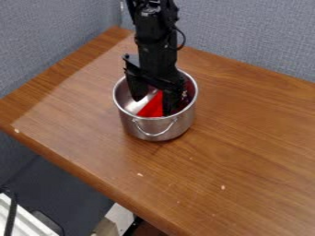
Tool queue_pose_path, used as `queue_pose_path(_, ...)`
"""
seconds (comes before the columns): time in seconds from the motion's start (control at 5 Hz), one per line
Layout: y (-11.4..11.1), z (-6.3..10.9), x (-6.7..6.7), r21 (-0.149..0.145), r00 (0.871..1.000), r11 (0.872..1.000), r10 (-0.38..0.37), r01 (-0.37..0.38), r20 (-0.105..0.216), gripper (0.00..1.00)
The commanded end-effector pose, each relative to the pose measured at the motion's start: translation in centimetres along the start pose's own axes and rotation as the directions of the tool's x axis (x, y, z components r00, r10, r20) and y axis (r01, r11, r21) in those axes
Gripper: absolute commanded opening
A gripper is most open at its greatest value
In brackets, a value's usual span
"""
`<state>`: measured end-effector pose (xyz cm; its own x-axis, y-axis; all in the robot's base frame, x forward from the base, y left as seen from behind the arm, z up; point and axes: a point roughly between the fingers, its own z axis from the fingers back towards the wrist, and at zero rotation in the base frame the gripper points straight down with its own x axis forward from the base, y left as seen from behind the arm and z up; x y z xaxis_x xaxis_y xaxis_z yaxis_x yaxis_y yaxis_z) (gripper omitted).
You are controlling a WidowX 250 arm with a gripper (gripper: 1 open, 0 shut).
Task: Move the red object from the metal pot to the table
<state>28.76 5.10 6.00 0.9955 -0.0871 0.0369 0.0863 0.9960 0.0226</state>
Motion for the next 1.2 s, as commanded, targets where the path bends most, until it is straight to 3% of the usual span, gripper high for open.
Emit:
queue_pose_path(0.0,0.4,0.4,0.2,0.006,1.0,1.0,0.012,-0.012,0.019,0.0)
queue_pose_path(0.2,0.4,0.5,0.2,0.006,1.0,1.0,0.013,-0.013,0.02,0.0)
queue_pose_path(0.6,0.1,3.7,0.3,0.028,0.997,1.0,0.003,-0.005,0.073,0.0)
queue_pose_path(1.0,0.2,9.7,0.3,0.056,0.981,0.998,-0.001,-0.01,0.195,0.0)
